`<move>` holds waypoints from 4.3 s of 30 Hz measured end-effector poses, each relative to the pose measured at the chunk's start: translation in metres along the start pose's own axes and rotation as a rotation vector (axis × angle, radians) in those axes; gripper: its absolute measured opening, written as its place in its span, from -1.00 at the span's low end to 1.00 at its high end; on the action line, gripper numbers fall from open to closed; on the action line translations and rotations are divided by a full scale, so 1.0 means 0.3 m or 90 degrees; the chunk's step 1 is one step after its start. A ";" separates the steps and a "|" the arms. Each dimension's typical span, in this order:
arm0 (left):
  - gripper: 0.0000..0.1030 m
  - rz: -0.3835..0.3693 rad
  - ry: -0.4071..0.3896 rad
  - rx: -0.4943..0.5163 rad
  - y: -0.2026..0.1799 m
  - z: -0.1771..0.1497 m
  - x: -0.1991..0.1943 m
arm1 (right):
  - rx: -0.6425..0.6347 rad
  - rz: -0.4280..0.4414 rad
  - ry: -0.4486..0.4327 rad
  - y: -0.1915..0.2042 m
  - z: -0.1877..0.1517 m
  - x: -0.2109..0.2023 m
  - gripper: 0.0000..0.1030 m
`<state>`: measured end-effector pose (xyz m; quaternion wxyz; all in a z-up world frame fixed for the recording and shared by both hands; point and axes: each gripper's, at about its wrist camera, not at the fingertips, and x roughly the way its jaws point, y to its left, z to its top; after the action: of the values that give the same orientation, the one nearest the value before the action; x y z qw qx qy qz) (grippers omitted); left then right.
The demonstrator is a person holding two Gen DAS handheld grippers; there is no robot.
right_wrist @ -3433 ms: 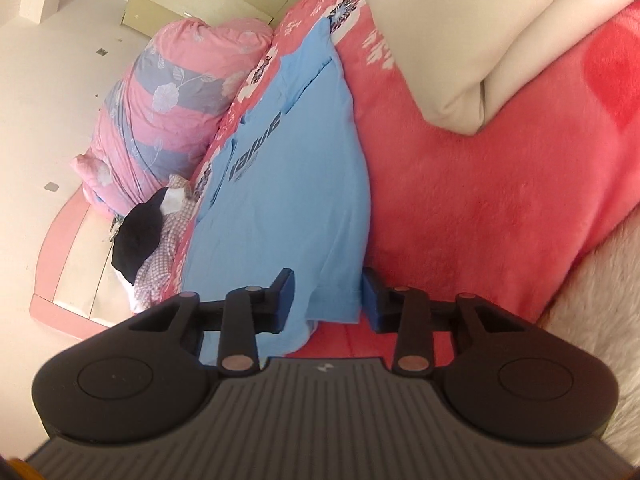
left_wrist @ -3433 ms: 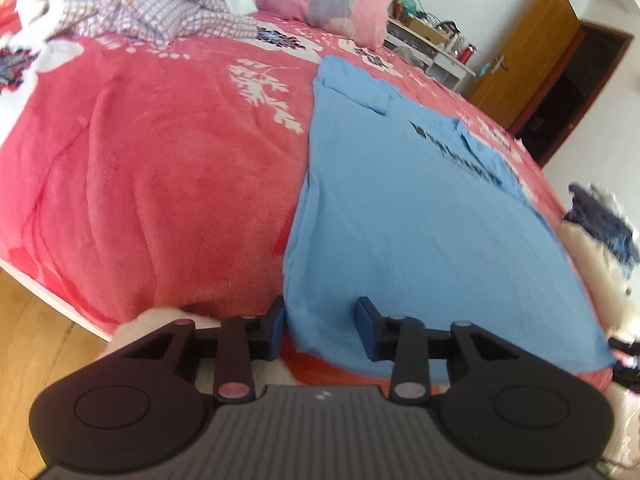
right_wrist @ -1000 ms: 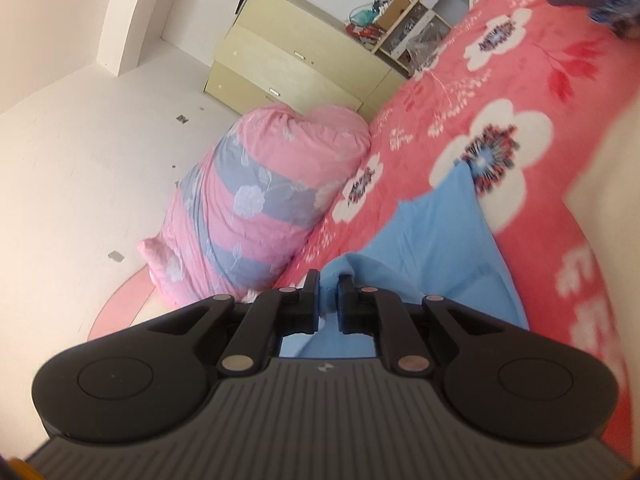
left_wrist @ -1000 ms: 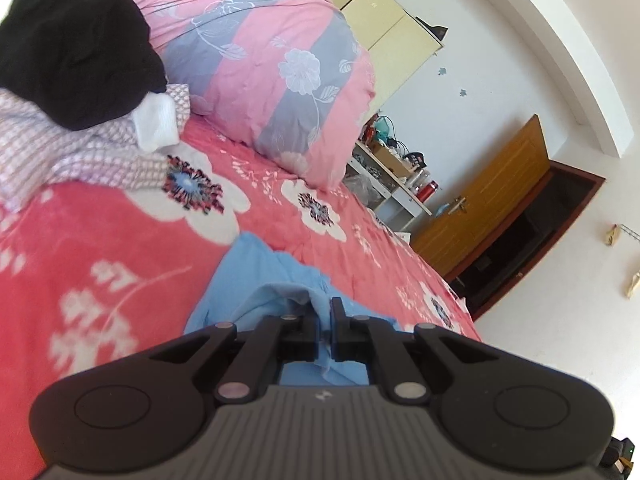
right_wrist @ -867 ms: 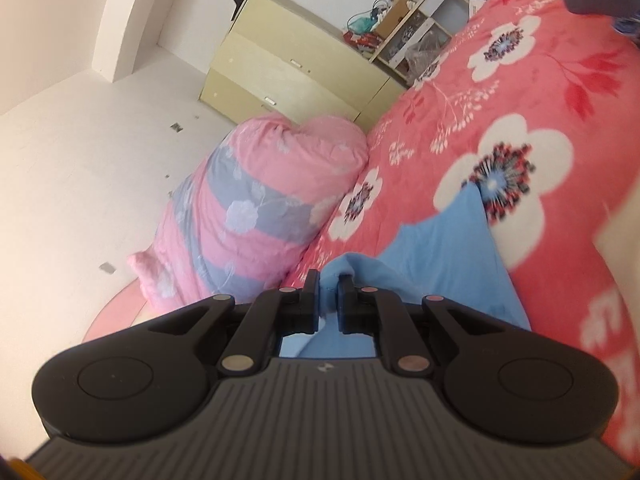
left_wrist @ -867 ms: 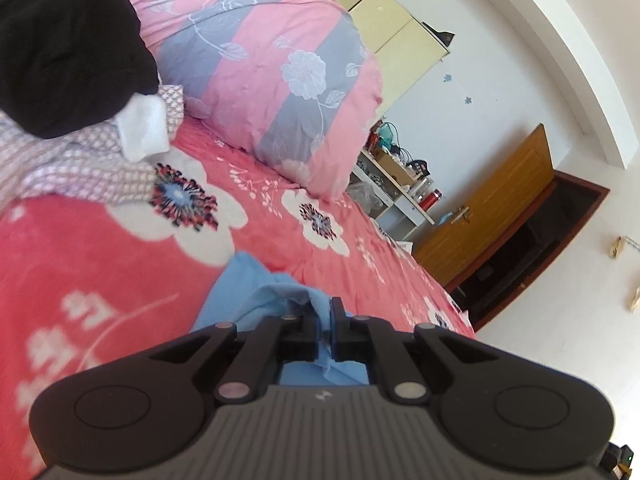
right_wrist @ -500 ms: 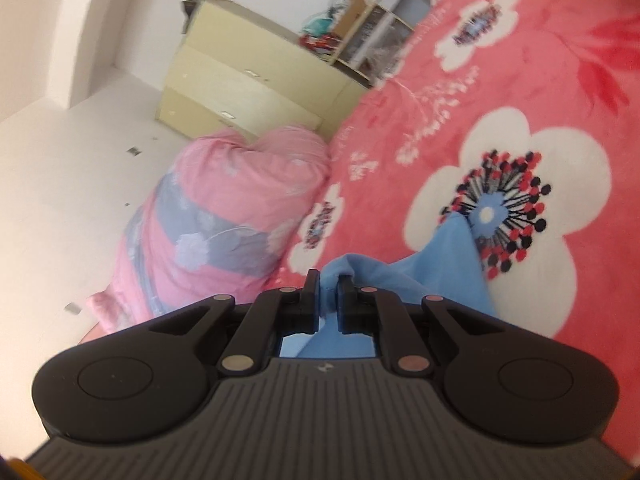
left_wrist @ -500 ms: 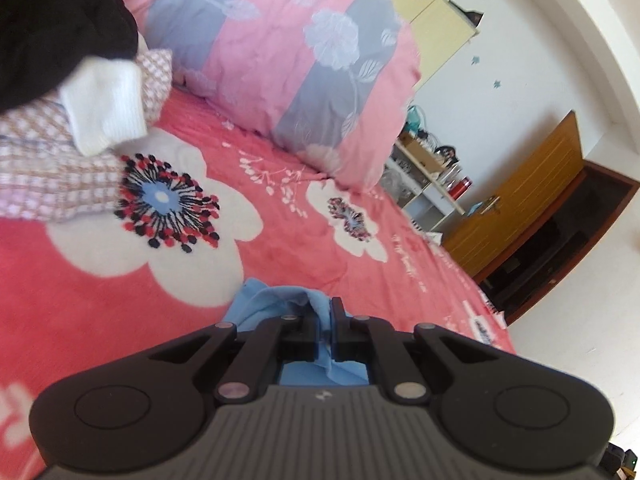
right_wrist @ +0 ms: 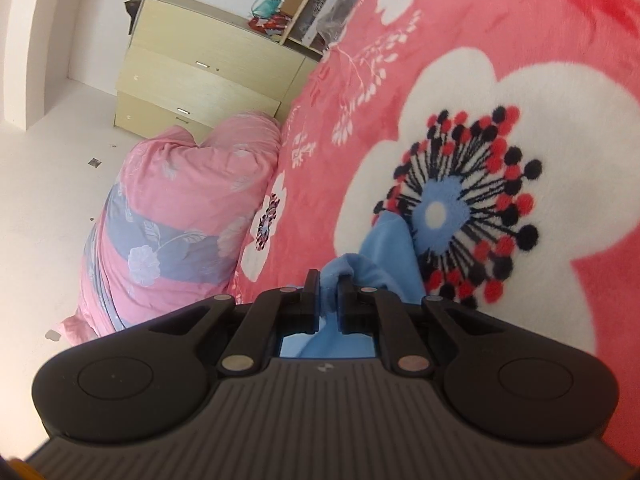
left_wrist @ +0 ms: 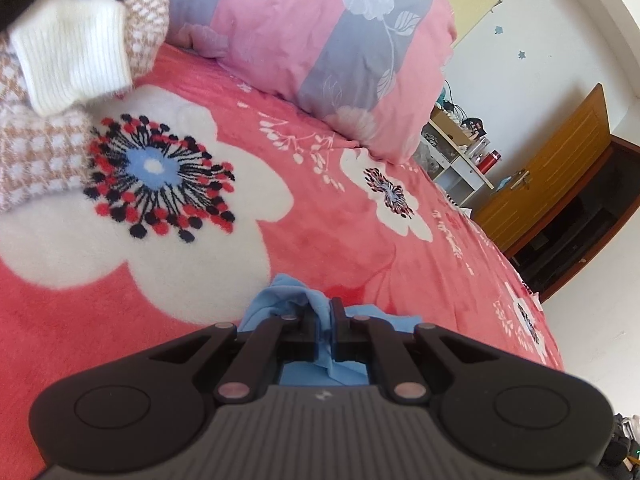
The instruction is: Fold clothes
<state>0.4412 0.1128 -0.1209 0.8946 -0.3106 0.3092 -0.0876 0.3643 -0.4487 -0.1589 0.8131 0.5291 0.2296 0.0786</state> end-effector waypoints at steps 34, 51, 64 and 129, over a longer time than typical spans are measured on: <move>-0.43 0.070 0.074 0.249 -0.240 0.002 0.120 | -0.510 -0.100 0.343 0.452 -0.289 0.555 -0.56; 0.02 0.086 -0.008 0.110 -0.061 0.219 -0.548 | -0.078 -0.053 0.064 0.316 0.066 -0.133 -0.44; -0.29 0.028 0.086 0.280 -0.001 -0.307 -0.708 | -0.207 -0.153 0.091 0.239 -0.390 -0.630 -0.21; -0.68 0.126 0.037 0.364 -0.018 -0.429 -0.564 | -0.664 -0.263 0.036 0.365 -0.690 -0.399 -0.29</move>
<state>0.2291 0.1029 -0.1124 0.9406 -0.0115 0.3265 -0.0922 0.1767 -0.2758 -0.0952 0.9592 -0.0010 0.2807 0.0347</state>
